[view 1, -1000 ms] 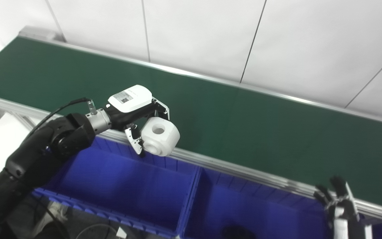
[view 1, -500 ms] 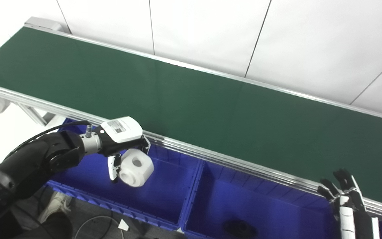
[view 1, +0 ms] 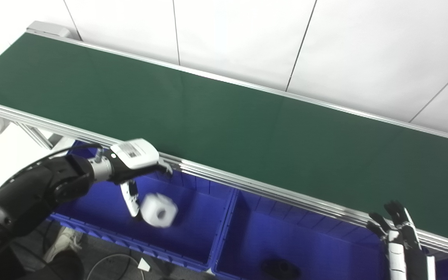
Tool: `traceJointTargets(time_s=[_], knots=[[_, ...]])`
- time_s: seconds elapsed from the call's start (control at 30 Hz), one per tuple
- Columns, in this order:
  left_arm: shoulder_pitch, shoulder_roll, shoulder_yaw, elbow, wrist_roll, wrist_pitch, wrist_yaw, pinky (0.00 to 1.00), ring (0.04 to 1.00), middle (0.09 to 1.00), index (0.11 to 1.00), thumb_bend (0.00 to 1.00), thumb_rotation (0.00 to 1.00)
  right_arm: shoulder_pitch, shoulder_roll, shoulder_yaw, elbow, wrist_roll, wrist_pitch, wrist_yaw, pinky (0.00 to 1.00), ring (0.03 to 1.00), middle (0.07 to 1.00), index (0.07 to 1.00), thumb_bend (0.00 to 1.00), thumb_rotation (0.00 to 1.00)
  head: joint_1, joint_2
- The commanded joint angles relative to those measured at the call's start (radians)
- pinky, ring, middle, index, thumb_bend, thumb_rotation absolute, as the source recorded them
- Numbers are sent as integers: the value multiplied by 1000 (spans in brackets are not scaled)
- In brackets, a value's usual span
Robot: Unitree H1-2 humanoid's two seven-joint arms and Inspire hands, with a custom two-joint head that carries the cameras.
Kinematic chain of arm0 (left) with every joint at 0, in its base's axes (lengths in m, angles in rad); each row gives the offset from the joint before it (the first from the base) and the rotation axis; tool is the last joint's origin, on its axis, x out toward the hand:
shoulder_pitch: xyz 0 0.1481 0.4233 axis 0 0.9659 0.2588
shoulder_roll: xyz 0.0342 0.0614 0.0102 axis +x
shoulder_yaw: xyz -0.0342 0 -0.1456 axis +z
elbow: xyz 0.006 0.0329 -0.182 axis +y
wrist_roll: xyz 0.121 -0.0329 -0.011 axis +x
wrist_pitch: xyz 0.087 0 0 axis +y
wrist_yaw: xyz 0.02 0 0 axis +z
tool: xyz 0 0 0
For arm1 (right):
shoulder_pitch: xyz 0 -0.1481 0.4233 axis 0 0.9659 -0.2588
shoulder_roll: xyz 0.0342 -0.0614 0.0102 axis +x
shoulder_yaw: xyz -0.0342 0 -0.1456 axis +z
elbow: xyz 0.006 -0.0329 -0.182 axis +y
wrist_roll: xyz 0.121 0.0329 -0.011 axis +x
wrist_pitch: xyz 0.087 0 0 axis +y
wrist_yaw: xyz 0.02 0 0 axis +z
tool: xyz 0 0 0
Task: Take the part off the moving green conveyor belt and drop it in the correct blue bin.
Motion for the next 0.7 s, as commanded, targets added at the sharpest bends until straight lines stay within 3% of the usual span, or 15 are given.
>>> traceJointTargets(time_s=[0.0,0.1,0.27,0.4,0.43,0.47,0.5,0.57,0.6,0.67], knots=[[8,14,45,-93,-85,27,5,660,738,767,766,795,648,9,3,-2,-24,14,-53,7,764,829,919,904,645,773,-3,1],[29,-34,79,-193,-220,71,-7,638,732,770,774,806,675,18,8,-2,-34,14,-51,3,756,823,912,898,673,771,-13,3],[81,-169,114,-387,-448,170,8,620,736,789,800,808,721,32,20,0,-38,8,-70,-2,742,809,900,892,693,768,-51,4],[144,-358,94,-522,-602,240,62,652,752,790,791,807,777,38,32,6,-30,-40,-85,-14,724,798,898,893,700,786,-135,-11],[168,-427,85,-539,-627,254,93,660,753,789,789,800,785,39,40,8,-28,-54,-92,-21,719,796,896,892,703,790,-192,-4],[184,-474,83,-548,-640,264,112,667,760,790,784,790,821,40,44,11,-27,-62,-96,-25,718,799,896,890,695,786,-192,-4],[217,-546,70,-545,-674,266,143,696,784,811,815,752,904,43,55,14,-23,-87,-104,-35,722,806,902,889,689,788,-238,-12],[282,-663,48,-515,-698,254,198,769,822,835,840,591,865,51,78,25,-17,-155,-116,-64,722,812,925,892,660,842,-297,-26],[310,-708,44,-489,-696,247,225,781,838,857,859,531,850,54,91,31,-13,-186,-120,-78,726,816,933,899,657,865,-325,-26],[337,-762,58,-411,-695,233,266,793,861,886,886,501,822,59,118,46,2,-248,-129,-108,737,824,945,905,656,887,-394,-35]])
